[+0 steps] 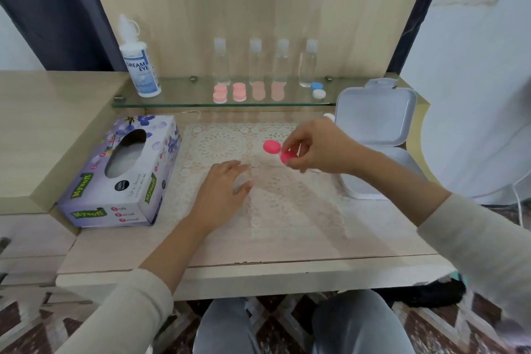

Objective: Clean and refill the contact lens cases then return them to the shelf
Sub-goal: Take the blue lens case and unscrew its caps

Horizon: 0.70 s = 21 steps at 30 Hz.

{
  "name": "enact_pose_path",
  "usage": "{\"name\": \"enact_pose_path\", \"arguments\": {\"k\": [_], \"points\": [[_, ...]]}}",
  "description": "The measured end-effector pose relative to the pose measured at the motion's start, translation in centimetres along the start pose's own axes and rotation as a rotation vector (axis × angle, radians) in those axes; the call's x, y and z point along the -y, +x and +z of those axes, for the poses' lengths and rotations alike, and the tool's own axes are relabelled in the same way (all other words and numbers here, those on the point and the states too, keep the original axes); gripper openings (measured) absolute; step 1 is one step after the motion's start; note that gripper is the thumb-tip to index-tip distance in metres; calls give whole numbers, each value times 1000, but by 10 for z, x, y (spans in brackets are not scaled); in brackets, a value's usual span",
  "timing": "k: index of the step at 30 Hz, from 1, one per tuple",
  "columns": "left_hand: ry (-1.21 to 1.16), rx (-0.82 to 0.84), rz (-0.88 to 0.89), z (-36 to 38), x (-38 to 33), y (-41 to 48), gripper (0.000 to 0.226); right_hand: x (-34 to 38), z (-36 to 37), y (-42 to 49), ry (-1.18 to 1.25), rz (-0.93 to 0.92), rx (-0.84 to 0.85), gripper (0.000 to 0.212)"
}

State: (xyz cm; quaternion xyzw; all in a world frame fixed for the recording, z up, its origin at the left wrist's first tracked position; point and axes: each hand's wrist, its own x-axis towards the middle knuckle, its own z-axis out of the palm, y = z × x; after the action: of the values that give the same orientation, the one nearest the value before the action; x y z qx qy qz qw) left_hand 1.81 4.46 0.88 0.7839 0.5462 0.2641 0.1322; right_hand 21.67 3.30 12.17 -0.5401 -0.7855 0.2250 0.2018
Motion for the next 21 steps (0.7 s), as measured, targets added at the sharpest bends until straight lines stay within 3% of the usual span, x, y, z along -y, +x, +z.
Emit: {"name": "enact_pose_path", "arguments": {"k": [7, 9, 17, 21], "points": [[113, 126, -14, 11, 22, 9, 61, -7, -60, 53, -44, 55, -226, 10], [94, 103, -10, 14, 24, 9, 54, -18, -69, 67, -74, 118, -256, 11], [70, 47, 0, 17, 28, 9, 50, -47, -66, 113, -277, 220, -253, 17], [66, 50, -5, 18, 29, 9, 58, -50, -60, 126, -329, 251, -245, 24]]}}
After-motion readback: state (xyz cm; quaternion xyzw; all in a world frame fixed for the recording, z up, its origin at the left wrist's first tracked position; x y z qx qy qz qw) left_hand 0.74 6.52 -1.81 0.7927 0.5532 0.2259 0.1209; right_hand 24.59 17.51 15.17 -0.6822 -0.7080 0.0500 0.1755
